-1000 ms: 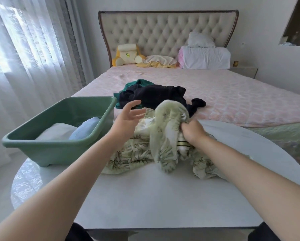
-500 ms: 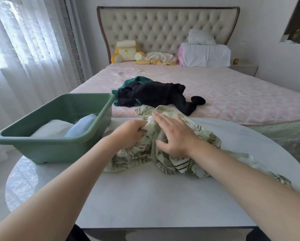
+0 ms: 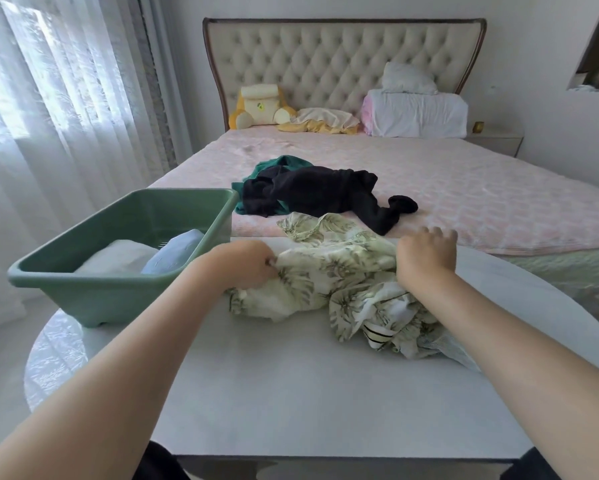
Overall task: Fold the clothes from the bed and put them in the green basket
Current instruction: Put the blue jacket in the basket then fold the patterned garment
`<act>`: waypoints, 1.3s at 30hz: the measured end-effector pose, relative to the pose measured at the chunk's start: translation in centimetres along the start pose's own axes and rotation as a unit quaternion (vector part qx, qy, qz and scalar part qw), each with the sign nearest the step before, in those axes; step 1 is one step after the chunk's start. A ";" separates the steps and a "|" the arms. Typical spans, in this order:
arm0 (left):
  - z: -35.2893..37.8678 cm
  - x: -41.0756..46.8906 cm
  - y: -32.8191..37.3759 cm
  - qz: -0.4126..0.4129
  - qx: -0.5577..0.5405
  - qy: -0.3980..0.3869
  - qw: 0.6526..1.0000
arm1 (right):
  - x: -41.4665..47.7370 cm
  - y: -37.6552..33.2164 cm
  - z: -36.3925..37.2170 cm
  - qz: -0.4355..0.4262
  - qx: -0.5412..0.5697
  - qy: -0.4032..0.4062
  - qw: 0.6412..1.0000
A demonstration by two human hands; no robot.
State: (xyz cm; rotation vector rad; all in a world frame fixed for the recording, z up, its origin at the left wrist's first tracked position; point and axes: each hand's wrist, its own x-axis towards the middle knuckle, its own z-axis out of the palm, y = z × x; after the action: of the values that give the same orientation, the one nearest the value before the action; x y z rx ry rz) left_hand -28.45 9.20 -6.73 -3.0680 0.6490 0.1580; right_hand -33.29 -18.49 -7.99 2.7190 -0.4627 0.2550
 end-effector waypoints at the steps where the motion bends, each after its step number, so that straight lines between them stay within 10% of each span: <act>1: -0.1 0.1 0.5 0.009 -0.020 0.054 0.998 | 0.2 -0.3 0.4 -0.043 0.024 0.028 0.998; 4: -0.6 -0.4 2.2 0.082 -0.149 0.113 0.979 | -0.9 -1.7 -0.7 -0.222 0.240 0.008 0.945; 10: 0.1 -2.4 2.4 0.027 -0.121 -0.365 0.923 | -3.8 -3.6 -1.8 -0.308 0.223 -0.198 0.903; 17: 2.6 -0.6 1.2 0.052 -0.115 -0.086 0.988 | -4.3 -3.0 -3.3 -0.301 0.509 -0.240 0.770; 19: 3.5 -0.4 2.3 0.106 -0.090 -0.072 0.988 | -3.6 -2.6 -3.2 -0.236 0.508 -0.109 0.821; 22: 4.7 -0.6 3.8 0.124 -0.098 -0.073 0.985 | -2.4 -1.5 -2.0 -0.208 0.203 -0.058 0.955; 29: 0.8 -0.1 3.6 -0.053 0.071 0.075 0.993 | -1.6 -0.8 0.4 -0.094 0.193 -0.119 0.969; 34: -0.3 -1.1 3.9 -0.092 0.114 0.154 0.977 | -4.0 -3.6 -0.8 -0.147 0.541 -0.200 0.803; 39: 1.9 -2.6 7.7 0.119 -0.299 0.024 0.947 | -3.0 -4.1 -0.9 -0.093 0.689 -0.288 0.658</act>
State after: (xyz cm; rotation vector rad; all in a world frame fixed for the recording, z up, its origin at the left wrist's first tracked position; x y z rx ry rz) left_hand -34.06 3.28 -8.21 -3.5512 1.1709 0.3400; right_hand -34.77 -13.64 -9.21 4.3344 -0.0509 -0.6596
